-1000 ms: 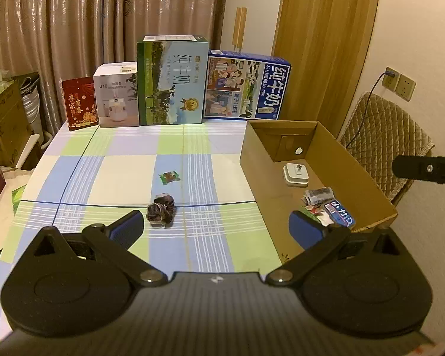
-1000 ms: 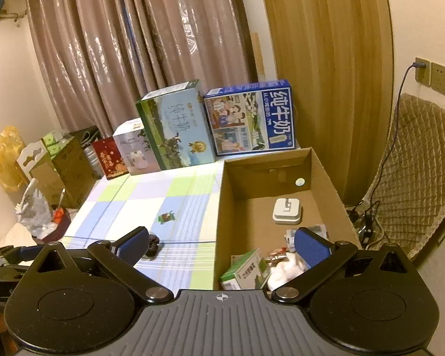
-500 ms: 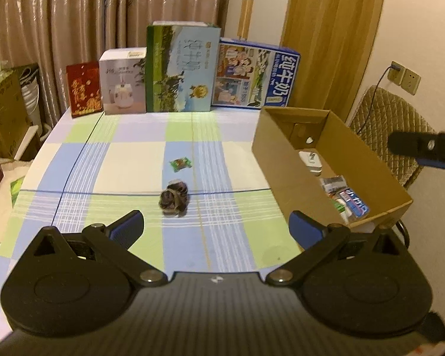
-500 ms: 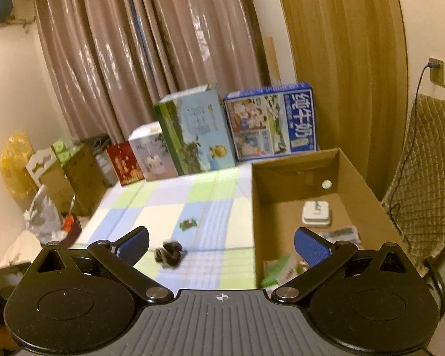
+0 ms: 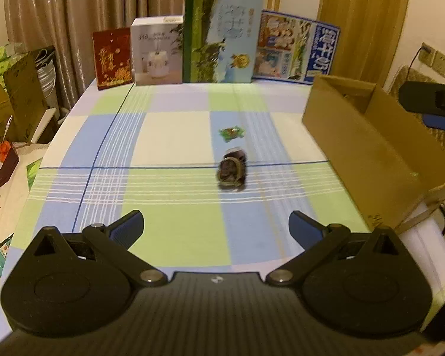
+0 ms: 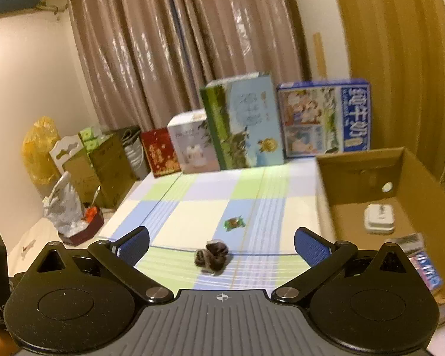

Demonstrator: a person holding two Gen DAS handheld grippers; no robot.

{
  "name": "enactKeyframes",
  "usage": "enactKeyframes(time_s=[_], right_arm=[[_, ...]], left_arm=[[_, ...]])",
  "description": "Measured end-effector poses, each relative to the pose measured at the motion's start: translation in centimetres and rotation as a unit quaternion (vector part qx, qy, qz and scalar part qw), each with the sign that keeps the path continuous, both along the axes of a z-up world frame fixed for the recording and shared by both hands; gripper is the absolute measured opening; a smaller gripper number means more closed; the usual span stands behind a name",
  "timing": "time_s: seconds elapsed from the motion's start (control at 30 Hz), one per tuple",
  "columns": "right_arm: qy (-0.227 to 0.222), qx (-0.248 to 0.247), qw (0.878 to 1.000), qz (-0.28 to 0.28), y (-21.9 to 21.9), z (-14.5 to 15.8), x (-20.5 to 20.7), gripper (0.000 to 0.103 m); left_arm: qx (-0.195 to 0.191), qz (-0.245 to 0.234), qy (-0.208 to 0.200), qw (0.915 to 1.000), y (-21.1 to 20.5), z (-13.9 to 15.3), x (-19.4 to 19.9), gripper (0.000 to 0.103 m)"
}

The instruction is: Organize objects

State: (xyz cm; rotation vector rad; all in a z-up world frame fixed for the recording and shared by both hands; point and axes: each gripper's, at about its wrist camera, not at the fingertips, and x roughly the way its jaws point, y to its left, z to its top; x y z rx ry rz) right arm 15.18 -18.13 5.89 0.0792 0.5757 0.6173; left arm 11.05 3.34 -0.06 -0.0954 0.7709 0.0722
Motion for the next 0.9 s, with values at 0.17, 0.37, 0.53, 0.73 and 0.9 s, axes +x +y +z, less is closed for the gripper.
enactKeyframes(time_s=[0.17,0.37,0.53,0.73,0.9], right_arm=[[0.014,-0.005,1.0,0.007,2.1,-2.3,1.8,0.101],[0.01,-0.03,0.999,0.027,4.6,-5.0,3.5,0.101],[0.02,-0.044,0.998,0.036,5.9,-7.3,4.7,0.1],[0.023,-0.059,0.996,0.055,6.9,-8.6,6.5,0.1],[0.027,-0.055,0.996,0.06,7.3,-9.3,7.9,0.1]], left_arm=[[0.005,0.005,0.016,0.9999,1.8,-2.1,1.3,0.102],[-0.002,0.012,0.019,0.9997,3.5,-3.6,2.5,0.102],[-0.006,0.01,0.028,0.9996,4.3,-4.7,3.5,0.102],[0.01,0.002,0.027,0.9996,5.3,-5.3,4.5,0.102],[0.006,0.008,0.022,0.9997,6.3,-5.4,5.2,0.102]])
